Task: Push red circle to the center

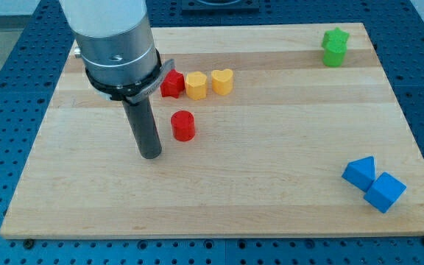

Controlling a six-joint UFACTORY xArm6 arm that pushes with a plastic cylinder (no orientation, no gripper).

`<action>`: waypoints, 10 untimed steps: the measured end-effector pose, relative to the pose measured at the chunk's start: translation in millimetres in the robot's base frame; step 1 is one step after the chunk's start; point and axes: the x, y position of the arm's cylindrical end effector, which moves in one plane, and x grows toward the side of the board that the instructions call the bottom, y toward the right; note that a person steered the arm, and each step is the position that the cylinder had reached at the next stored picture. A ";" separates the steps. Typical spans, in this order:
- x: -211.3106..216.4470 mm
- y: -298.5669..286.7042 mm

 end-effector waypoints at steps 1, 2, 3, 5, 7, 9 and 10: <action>-8.9 3.2; -9.4 6.3; -15.7 30.0; -20.2 56.7; -29.3 65.0; -44.2 87.9; -44.2 88.5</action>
